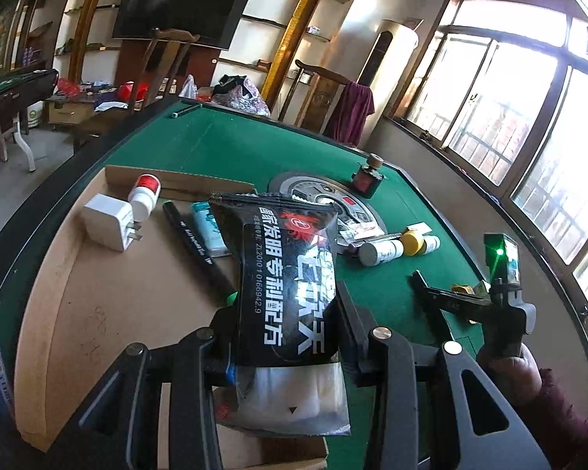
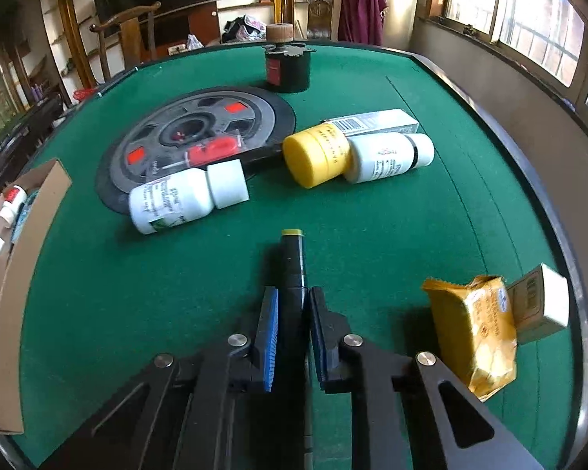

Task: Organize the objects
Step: 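Carry the snack bag into the box with left gripper while right gripper drops marker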

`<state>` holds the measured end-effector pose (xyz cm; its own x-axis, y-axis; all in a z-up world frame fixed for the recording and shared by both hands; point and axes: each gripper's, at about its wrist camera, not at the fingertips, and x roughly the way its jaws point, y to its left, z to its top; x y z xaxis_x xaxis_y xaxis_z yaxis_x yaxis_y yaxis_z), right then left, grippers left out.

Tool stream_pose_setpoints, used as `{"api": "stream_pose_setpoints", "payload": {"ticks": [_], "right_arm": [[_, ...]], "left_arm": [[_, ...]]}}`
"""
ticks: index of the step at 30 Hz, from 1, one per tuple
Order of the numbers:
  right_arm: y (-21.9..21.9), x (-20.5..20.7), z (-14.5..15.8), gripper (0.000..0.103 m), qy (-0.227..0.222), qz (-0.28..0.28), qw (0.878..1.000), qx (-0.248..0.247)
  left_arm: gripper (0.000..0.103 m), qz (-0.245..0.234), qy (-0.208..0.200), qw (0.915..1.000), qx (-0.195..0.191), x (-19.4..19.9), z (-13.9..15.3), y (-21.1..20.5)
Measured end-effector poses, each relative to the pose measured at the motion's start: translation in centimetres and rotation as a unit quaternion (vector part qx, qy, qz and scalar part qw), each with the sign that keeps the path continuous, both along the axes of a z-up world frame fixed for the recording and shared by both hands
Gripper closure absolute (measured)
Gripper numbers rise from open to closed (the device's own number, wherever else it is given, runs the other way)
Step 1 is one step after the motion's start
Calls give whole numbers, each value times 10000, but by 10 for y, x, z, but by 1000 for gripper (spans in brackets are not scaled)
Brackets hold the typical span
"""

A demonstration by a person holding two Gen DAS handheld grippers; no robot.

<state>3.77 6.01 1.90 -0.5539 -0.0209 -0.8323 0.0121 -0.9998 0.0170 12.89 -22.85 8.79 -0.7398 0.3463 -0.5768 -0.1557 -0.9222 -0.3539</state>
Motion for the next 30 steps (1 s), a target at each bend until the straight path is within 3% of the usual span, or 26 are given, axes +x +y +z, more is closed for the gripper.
{"api": "stream_pose_setpoints", "payload": {"ticks": [6, 13, 20, 26, 30], "right_arm": [[9, 6, 4, 87, 45, 109, 9971, -758], [-9, 22, 44, 87, 382, 751, 9840, -1569], [-57, 33, 86, 86, 731, 1598, 9671, -1838], [-101, 36, 109, 86, 783, 2291, 9498, -1982], [-132, 36, 116, 86, 602, 2730, 9364, -2121]], "left_arm": [[65, 90, -21, 9999, -118, 3, 2, -7], [65, 363, -109, 9993, -1, 6, 2, -30], [65, 840, -187, 9961, -204, 13, 4, -59], [65, 1159, -326, 9915, -489, 10, 1, -80], [65, 1253, -639, 9879, -659, -1, -8, -90]]}}
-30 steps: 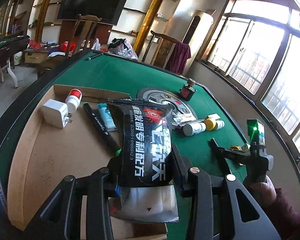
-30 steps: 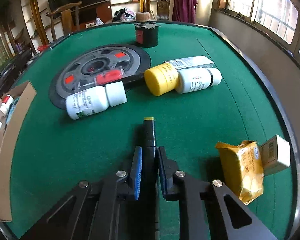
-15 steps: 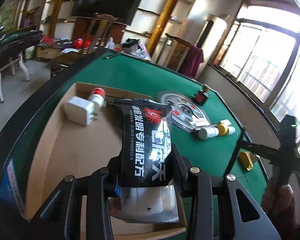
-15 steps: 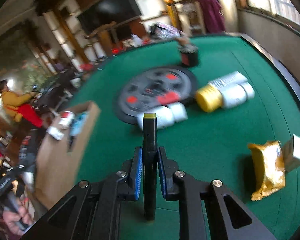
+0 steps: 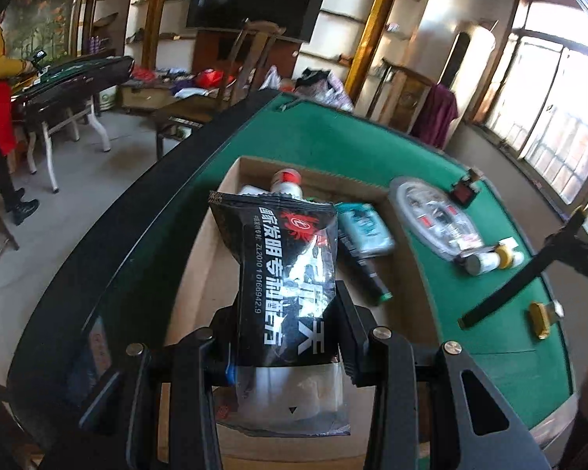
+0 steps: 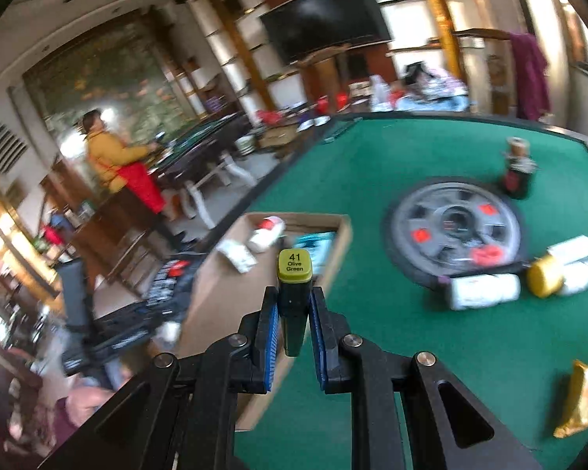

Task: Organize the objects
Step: 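Carry the snack bag into the box with left gripper while right gripper drops marker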

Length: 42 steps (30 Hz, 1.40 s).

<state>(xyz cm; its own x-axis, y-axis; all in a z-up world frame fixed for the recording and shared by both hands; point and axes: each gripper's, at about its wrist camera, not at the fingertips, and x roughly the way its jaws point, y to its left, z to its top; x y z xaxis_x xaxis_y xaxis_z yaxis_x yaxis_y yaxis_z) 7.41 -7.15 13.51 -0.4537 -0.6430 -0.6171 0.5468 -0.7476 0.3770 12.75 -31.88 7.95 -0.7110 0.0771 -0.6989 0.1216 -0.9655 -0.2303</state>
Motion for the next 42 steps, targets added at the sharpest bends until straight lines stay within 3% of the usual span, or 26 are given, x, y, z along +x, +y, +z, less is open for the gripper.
{"api": "stream_pose_setpoints", "payload": {"ticks": [7, 12, 20, 22, 24, 26, 28, 30, 33, 38, 42], "right_arm": [[-78, -30, -36, 86, -752, 756, 9941, 219], [-124, -68, -64, 85, -956, 702, 9917, 487], [-173, -113, -106, 86, -1306, 653, 9832, 1094], [-179, -119, -115, 86, -1374, 656, 9816, 1148], [-183, -124, -121, 85, -1437, 690, 9805, 1146], [-180, -126, -121, 84, -1475, 647, 9805, 1130], [-168, -127, -113, 77, -1443, 531, 9832, 983], [-152, -124, -101, 56, -1343, 376, 9861, 899], [-126, -112, -75, 41, -900, 115, 9915, 934], [-83, -81, -41, 27, -10, -438, 9898, 1357], [-39, -60, -19, 12, 582, -1213, 9833, 1222]], "left_arm": [[65, -15, -506, 9985, -193, -22, -20, -6], [65, 4, -709, 9963, -481, -38, -28, -5], [64, -3, -818, 9963, -252, -48, -41, -10], [59, 6, -726, 9972, -190, -48, -40, -12], [44, 16, -714, 9973, -137, -49, -41, -14], [41, 5, -668, 9978, -40, -48, -40, -15], [41, 24, -594, 9982, 39, -48, -38, -18], [40, 52, -476, 9987, 202, -44, -33, -20], [36, 84, -262, 9991, 336, -35, -21, -19], [28, 203, 169, 9985, 488, -14, 5, -6], [25, 245, 498, 9981, 275, 3, 29, 23]]}}
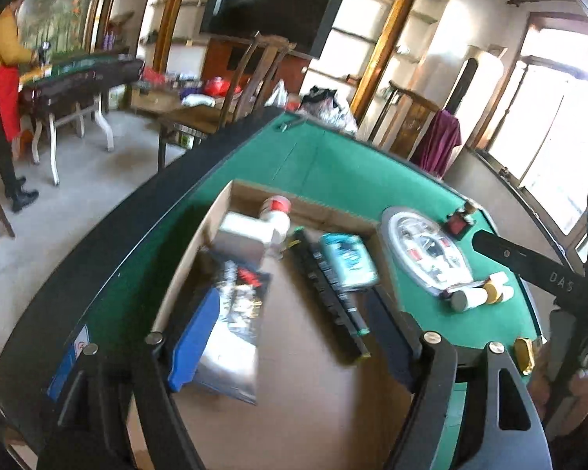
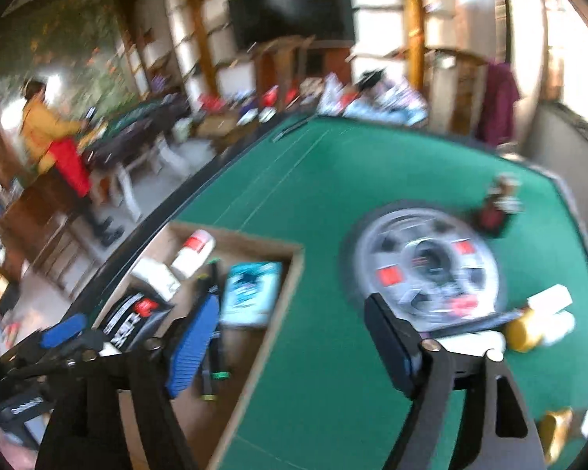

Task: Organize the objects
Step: 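Carry the snack bag into the box with left gripper while right gripper drops marker, then move both open grippers back over the items on the table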

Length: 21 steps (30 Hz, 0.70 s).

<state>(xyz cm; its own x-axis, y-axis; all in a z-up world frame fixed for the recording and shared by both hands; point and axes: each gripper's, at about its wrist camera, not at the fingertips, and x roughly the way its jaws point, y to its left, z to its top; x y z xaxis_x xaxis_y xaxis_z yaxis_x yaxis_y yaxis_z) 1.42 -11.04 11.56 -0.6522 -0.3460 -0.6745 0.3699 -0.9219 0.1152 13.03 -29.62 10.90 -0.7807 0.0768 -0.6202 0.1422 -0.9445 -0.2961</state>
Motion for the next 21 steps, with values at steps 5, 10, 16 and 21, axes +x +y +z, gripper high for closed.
{"api": "stream_pose_setpoints", "payload": {"ticks": [5, 10, 16, 21], "right_arm": [[44, 17, -1, 6, 780, -1104, 9907, 169], [68, 30, -13, 6, 1179, -1490, 9798, 625], [98, 43, -17, 6, 1238, -1654, 9743, 899], [125, 42, -24, 6, 982, -1796, 9753, 827]], "left_arm": [[19, -432, 367, 9982, -207, 9, 19, 49], [19, -1048, 344, 9935, -283, 6, 21, 100], [19, -1339, 197, 9900, -399, 6, 19, 138], [19, -1391, -37, 9902, -66, -2, 9, 150]]}}
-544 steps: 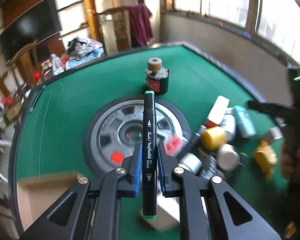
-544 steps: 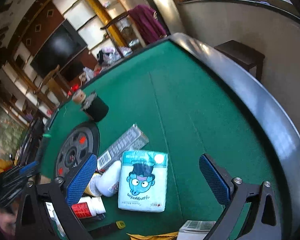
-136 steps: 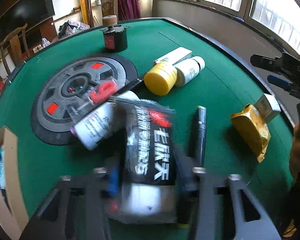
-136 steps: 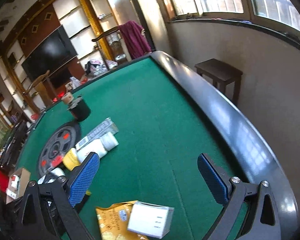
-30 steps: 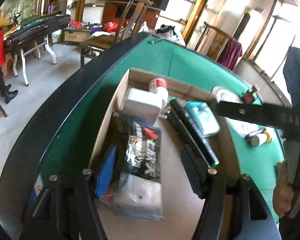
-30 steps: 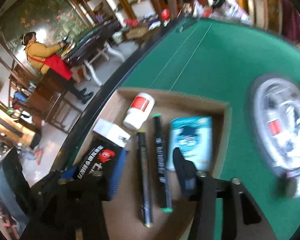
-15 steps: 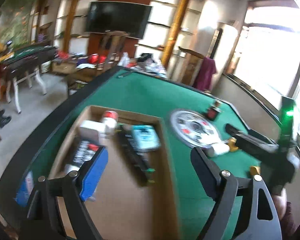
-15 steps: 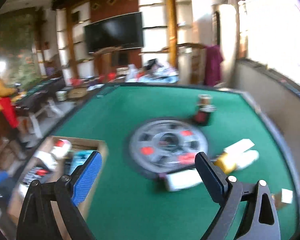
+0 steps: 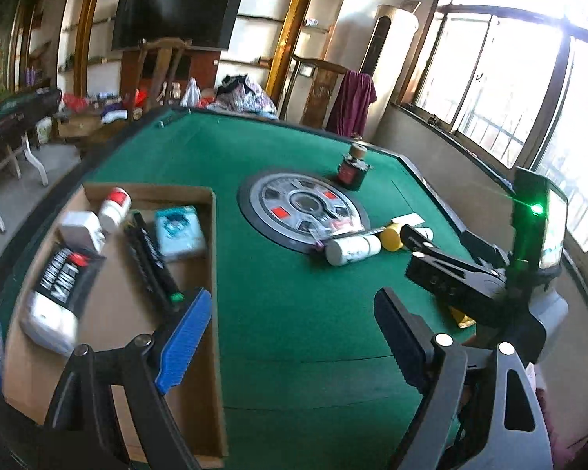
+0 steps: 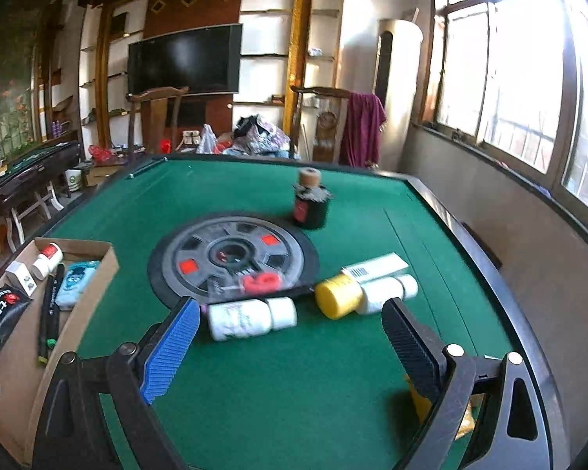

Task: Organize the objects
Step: 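Move both open grippers back over the items on the table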

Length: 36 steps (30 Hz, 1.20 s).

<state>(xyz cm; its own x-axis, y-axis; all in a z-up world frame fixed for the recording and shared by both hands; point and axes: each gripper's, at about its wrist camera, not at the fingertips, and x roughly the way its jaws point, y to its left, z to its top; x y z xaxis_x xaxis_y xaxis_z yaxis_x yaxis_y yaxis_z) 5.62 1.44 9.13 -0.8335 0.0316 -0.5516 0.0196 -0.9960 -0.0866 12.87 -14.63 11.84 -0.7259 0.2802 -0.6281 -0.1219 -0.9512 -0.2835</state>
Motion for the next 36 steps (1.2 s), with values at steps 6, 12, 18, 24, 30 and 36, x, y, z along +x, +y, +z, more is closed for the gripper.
{"api": "stream_pose_setpoints", "payload": {"ticks": [6, 12, 18, 24, 30, 36], "right_arm": [[36, 2, 1, 6, 64, -343, 9983, -475], [42, -2, -8, 6, -134, -545, 9972, -500], [32, -7, -17, 6, -220, -569, 9977, -301], [22, -14, -23, 6, -364, -490, 9976, -330], [22, -14, -25, 6, -312, -555, 9977, -237], [29, -11, -29, 6, -205, -579, 9976, -322]], "left_arm": [[19, -135, -219, 9996, 131, -4, -13, 14], [19, -275, -160, 9994, 129, -2, -20, 18], [19, -386, -47, 9991, 161, 0, -21, 14], [19, -407, -146, 9988, 234, -1, -26, 10], [19, -445, -218, 9986, 184, -3, -24, 16], [18, -369, -277, 9988, 182, -9, -24, 27]]}}
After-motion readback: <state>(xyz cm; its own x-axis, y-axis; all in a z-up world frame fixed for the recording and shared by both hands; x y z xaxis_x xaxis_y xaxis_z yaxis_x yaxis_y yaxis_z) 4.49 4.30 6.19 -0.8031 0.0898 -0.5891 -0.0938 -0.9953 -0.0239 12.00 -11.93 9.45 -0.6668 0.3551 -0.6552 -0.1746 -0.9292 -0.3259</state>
